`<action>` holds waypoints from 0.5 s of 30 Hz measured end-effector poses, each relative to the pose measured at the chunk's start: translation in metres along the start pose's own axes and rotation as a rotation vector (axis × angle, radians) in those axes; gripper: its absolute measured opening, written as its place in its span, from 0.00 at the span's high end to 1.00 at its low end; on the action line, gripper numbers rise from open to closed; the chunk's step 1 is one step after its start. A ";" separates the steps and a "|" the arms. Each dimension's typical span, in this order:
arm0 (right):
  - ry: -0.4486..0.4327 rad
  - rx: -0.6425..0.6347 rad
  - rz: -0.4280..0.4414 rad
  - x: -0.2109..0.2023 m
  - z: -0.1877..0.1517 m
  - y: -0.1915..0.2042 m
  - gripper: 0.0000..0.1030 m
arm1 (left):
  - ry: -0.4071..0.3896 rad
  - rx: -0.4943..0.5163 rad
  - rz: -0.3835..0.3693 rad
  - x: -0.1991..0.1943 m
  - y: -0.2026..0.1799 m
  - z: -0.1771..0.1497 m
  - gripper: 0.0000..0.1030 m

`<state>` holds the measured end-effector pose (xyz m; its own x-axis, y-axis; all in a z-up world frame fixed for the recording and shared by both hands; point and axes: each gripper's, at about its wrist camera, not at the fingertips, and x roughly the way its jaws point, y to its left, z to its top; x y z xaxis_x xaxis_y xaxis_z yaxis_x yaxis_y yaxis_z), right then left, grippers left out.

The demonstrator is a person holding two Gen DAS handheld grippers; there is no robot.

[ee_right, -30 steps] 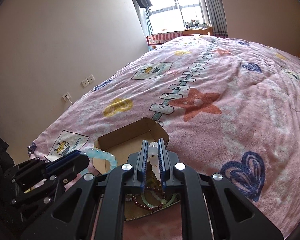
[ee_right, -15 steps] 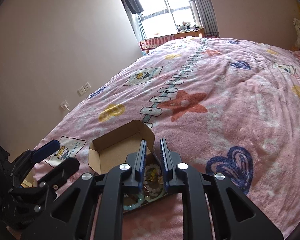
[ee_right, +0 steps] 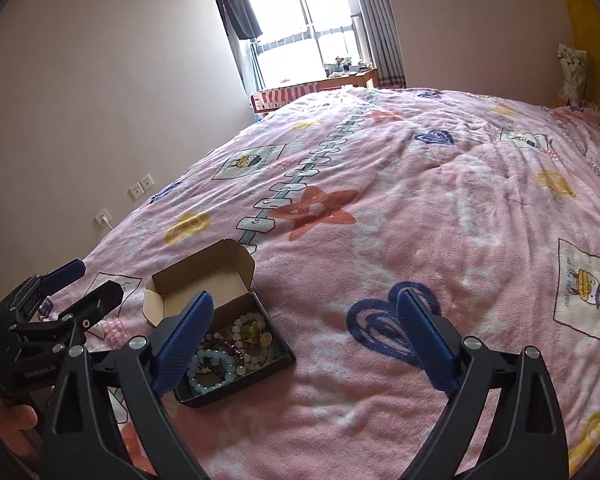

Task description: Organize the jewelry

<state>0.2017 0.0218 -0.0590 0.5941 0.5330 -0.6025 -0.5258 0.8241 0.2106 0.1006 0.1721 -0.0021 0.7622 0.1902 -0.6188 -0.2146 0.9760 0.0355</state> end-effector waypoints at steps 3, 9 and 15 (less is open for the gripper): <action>0.013 -0.004 0.003 -0.002 0.001 -0.001 0.07 | 0.030 -0.003 -0.007 0.003 -0.002 -0.001 0.08; 0.030 -0.050 -0.010 -0.011 -0.001 0.003 0.07 | 0.057 -0.011 0.010 -0.007 -0.003 -0.002 0.08; 0.024 -0.075 -0.003 -0.025 -0.006 0.008 0.07 | 0.043 -0.011 0.074 -0.028 -0.005 -0.014 0.08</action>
<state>0.1789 0.0142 -0.0466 0.5814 0.5253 -0.6213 -0.5691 0.8083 0.1508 0.0721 0.1608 0.0040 0.7171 0.2565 -0.6481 -0.2758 0.9583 0.0741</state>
